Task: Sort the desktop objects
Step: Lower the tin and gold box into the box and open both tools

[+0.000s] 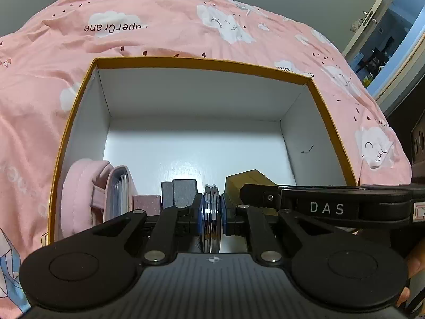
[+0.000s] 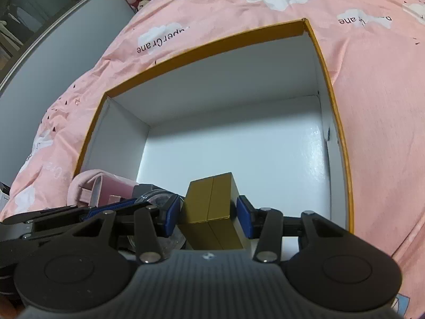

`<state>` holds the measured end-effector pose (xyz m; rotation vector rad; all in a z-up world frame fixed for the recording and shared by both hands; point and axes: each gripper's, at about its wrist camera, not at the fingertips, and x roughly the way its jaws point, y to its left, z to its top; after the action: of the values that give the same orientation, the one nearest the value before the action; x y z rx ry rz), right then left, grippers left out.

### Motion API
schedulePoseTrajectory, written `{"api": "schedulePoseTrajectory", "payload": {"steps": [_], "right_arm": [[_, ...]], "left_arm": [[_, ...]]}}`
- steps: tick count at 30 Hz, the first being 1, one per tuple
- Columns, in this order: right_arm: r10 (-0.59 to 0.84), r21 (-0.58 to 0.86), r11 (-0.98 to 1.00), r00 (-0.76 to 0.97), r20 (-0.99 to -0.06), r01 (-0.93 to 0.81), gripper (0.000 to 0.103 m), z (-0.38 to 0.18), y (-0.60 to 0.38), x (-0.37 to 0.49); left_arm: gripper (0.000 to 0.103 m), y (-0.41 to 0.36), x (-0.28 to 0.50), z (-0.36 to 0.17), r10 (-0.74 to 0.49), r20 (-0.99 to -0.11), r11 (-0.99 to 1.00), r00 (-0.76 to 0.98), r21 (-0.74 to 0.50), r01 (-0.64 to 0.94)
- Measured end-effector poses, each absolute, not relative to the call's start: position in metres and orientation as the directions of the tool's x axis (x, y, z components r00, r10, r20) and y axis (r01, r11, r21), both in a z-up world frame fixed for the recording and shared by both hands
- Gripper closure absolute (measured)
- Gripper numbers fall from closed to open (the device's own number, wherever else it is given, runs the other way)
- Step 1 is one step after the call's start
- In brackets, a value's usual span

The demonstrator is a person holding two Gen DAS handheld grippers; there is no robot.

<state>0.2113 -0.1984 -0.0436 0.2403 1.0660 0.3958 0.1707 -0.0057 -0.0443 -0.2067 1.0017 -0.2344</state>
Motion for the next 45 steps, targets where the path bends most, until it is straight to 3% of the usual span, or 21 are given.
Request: {"api": "schedulePoseTrajectory", "payload": {"steps": [13,26,41,45], "right_arm": [[0.412,0.356,0.91,0.384,-0.826,-0.21,0.054,-0.048,-0.195,0.214],[0.451,0.416,0.892,0.291,-0.844,-0.177,0.054,-0.06,-0.188,0.215],[0.471,0.398,0.873,0.27,-0.84,-0.283,0.057,-0.061,-0.177,0.212],[0.45,0.319,0.876,0.37,-0.813,-0.363,0.057,-0.039,-0.179,0.199]], "left_arm": [[0.089,-0.004,0.171,-0.047,-0.294,-0.821,0.955,0.49,-0.275,0.111],[0.081,0.024,0.142,-0.014,-0.288,-0.765,0.952,0.575,-0.291,0.089],[0.08,0.029,0.115,-0.009,-0.311,-0.749,0.945,0.585,-0.309,0.107],[0.08,0.024,0.105,-0.006,-0.327,-0.743,0.941,0.585,-0.313,0.128]]}}
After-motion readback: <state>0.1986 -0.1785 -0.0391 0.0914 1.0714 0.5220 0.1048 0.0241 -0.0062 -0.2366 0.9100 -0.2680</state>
